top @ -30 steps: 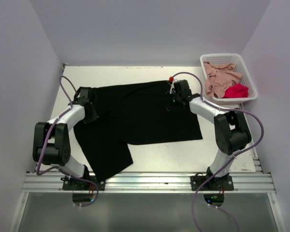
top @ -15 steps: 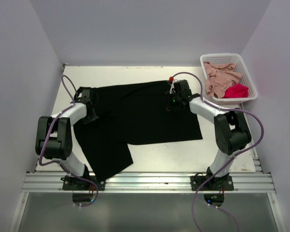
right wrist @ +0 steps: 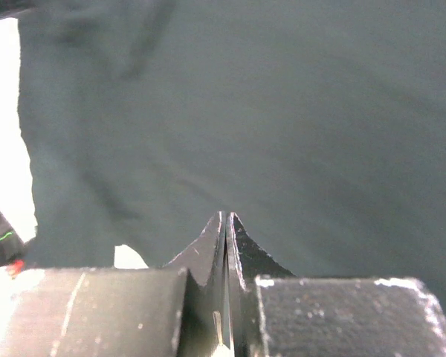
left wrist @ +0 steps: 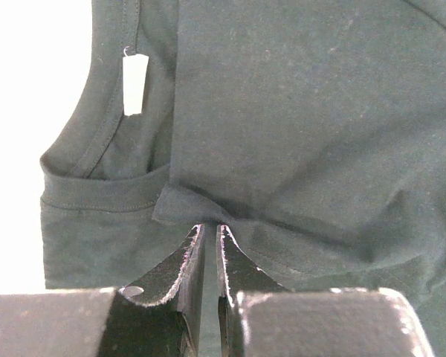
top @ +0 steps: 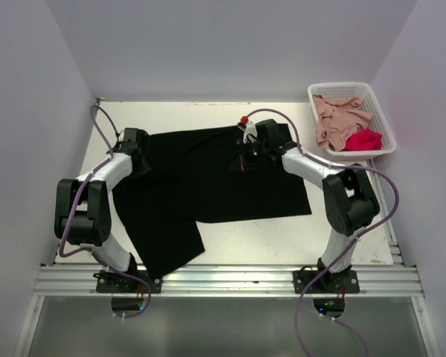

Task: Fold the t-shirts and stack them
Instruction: Fold the flattened tshirt in 1/3 of the way

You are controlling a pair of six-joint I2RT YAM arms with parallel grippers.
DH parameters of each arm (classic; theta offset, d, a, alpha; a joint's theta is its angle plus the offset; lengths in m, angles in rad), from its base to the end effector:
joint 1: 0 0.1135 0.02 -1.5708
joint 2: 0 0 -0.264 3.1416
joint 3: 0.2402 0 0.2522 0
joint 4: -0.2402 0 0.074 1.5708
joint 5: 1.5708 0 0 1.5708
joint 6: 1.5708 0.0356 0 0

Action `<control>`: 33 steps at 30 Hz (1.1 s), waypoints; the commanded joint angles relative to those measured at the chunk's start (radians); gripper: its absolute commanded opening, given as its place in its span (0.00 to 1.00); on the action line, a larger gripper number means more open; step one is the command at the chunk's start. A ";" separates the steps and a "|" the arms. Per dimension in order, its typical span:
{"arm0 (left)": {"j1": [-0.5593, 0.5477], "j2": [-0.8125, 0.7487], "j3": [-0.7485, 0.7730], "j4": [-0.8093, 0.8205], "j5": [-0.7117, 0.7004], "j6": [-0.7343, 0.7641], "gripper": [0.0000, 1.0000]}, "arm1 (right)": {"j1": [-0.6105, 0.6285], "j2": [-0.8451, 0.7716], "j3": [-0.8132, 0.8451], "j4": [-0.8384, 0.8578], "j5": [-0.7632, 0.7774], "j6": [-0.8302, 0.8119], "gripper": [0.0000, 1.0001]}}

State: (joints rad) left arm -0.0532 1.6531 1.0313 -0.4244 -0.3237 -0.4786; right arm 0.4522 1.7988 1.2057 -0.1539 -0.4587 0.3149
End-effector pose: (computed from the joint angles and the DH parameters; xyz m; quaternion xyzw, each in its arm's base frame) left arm 0.3299 -0.0062 0.1894 -0.2421 0.9229 0.0829 0.2878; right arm 0.3476 0.1864 0.2115 -0.1520 0.8840 0.3391 0.2836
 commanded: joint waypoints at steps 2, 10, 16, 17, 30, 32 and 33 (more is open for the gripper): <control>0.004 0.004 0.038 0.053 0.012 0.018 0.14 | 0.077 0.098 0.199 0.005 -0.190 0.021 0.00; 0.004 0.017 0.047 0.058 0.029 0.024 0.14 | 0.163 0.312 0.465 -0.099 -0.159 0.052 0.00; 0.004 0.028 0.058 0.056 0.041 0.025 0.14 | 0.200 0.427 0.563 -0.104 -0.161 0.099 0.01; 0.004 0.030 0.058 0.056 0.043 0.023 0.14 | 0.206 0.439 0.581 -0.102 -0.166 0.111 0.03; 0.007 0.036 0.059 0.058 0.049 0.025 0.13 | 0.235 0.588 0.670 0.005 -0.267 0.250 0.26; 0.009 0.034 0.058 0.058 0.052 0.025 0.13 | 0.238 0.622 0.705 0.014 -0.282 0.269 0.31; 0.009 0.036 0.058 0.058 0.052 0.025 0.13 | 0.241 0.632 0.719 0.014 -0.287 0.274 0.31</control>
State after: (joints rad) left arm -0.0528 1.6852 1.0569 -0.4049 -0.2790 -0.4671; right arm 0.6834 2.4039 1.8591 -0.1841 -0.6846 0.5362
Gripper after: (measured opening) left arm 0.134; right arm 0.303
